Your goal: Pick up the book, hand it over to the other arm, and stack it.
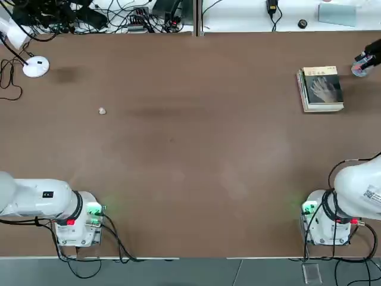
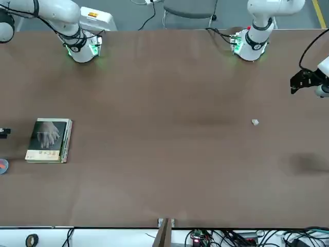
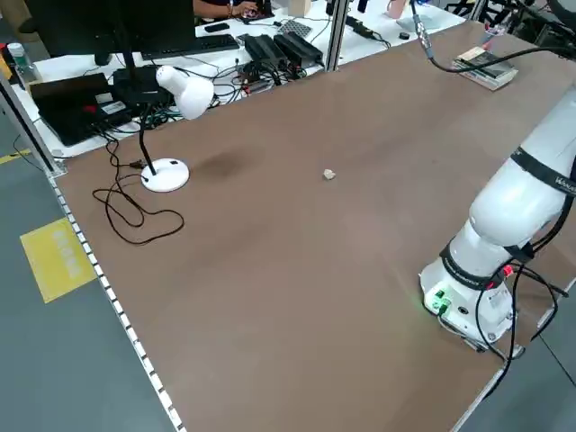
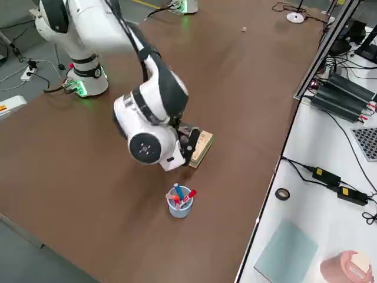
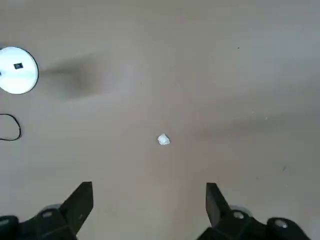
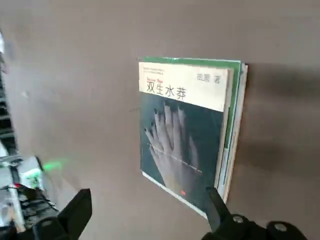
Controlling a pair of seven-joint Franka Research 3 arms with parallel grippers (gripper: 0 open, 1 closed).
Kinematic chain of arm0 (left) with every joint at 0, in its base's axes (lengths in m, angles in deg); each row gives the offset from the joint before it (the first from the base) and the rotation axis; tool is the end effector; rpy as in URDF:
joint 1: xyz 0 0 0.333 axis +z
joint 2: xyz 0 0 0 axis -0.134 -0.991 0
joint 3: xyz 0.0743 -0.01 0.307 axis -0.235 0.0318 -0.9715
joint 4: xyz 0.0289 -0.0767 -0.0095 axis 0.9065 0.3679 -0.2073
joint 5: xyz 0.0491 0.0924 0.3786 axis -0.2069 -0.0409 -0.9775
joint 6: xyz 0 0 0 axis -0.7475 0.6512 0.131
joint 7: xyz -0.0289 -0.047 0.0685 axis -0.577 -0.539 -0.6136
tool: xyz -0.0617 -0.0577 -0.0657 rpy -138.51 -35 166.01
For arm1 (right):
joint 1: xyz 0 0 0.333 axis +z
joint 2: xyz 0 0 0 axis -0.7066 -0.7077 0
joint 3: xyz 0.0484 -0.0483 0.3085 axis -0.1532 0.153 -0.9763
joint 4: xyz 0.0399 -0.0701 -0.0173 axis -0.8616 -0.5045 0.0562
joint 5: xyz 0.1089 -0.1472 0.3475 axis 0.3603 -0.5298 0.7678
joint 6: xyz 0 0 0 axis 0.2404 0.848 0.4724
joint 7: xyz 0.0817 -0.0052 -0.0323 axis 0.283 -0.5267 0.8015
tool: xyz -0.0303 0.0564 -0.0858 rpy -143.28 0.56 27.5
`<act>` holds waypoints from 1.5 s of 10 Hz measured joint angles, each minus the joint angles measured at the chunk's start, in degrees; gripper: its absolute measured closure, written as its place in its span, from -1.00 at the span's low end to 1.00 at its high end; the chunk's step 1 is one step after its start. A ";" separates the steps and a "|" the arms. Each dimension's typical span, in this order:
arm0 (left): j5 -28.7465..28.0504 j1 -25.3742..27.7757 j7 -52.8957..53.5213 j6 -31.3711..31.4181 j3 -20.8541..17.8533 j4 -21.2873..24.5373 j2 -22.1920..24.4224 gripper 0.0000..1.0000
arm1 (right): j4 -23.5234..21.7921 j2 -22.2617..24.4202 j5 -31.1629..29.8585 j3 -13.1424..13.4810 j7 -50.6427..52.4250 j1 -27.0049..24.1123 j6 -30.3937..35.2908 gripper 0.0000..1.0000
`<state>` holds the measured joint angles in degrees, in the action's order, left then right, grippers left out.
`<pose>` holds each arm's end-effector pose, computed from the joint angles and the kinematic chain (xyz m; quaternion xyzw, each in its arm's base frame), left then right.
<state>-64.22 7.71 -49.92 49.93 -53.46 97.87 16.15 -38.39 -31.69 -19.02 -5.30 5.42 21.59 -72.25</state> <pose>0.5402 -0.0686 0.6230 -0.9955 0.0919 -0.0105 0.0193 0.6301 -0.2905 0.3251 -0.9325 -0.0639 0.0781 0.3467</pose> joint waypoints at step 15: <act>0.00 0.62 0.01 -3.02 -0.43 -2.18 0.26 -0.99 | -10.50 22.87 -19.25 3.91 -33.53 26.21 -11.12 -1.00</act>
<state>-64.22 8.33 -49.91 46.91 -53.89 95.69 16.41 -48.89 -8.81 -38.26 -1.39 -28.11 47.80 -83.38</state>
